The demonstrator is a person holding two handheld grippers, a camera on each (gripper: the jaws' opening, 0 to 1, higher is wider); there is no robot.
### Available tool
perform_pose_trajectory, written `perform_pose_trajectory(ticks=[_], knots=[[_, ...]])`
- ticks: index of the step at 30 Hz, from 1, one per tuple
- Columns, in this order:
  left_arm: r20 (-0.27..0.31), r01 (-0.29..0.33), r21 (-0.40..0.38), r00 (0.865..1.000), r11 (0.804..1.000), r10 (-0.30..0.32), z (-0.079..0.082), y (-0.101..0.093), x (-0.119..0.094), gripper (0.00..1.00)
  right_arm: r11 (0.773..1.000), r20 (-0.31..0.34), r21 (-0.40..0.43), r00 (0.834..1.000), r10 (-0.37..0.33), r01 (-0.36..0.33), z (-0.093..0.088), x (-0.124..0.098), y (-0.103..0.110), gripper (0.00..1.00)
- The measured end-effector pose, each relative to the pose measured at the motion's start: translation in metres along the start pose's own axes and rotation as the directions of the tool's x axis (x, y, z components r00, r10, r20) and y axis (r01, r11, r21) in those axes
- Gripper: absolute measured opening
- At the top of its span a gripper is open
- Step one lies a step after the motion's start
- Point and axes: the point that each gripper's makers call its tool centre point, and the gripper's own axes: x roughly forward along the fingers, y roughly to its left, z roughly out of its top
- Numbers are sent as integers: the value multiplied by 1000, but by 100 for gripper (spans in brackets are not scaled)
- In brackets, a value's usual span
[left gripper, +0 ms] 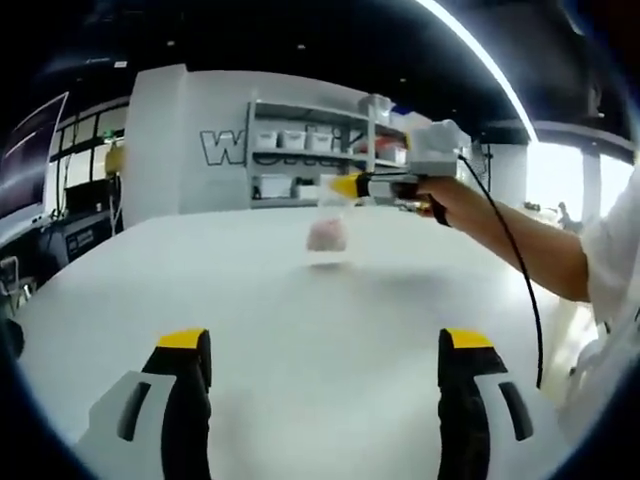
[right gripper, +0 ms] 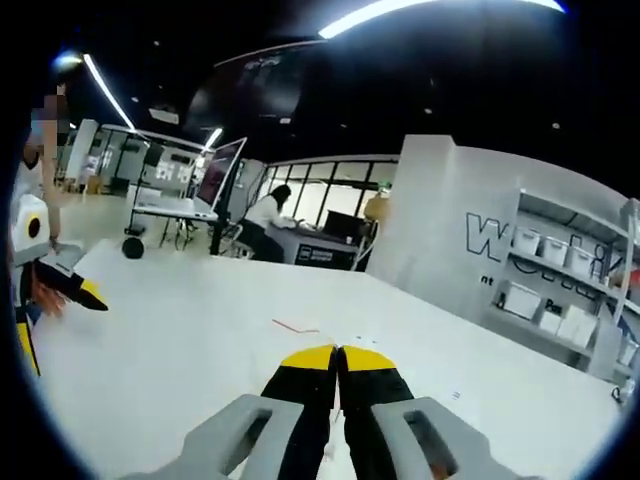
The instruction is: Open the resealable bag by pulling the two sides of the seal apart until the entire bag opening is separated and visibly accessible.
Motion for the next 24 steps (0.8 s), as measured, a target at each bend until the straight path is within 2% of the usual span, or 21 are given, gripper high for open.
perform_pose_trajectory(ticks=[24], knots=[[-20, 1, -23, 1000, 1000, -2, -5, 4, 1, 90, 997, -30, 71, 999, -25, 27, -17, 45, -46, 0]])
